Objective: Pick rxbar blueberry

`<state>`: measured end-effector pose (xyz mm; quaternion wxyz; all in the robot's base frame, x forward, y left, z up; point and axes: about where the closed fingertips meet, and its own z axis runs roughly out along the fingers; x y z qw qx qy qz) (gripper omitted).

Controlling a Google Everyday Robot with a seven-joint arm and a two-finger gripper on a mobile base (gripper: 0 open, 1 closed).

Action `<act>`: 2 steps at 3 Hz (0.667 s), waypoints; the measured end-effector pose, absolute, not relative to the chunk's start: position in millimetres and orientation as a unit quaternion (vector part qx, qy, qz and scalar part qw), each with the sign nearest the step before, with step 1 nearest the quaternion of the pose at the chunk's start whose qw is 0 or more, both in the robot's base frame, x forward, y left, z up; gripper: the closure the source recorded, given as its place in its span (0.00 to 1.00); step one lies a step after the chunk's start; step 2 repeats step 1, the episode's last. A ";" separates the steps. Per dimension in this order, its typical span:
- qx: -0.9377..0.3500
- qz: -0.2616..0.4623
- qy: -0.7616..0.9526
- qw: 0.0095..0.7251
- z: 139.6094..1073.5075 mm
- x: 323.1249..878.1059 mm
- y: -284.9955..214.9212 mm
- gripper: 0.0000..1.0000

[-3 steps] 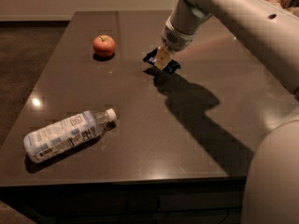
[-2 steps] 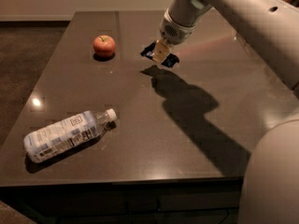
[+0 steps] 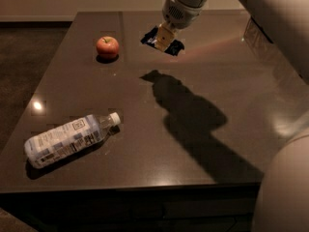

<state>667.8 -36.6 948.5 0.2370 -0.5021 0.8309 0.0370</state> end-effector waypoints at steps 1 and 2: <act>-0.502 0.037 0.831 0.237 948.4 667.9 -36.5 1.00; -0.502 0.037 0.831 0.237 948.4 667.9 -36.5 1.00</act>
Offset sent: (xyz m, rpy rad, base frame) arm 0.0000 0.0000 0.0000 0.0000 0.0000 0.0000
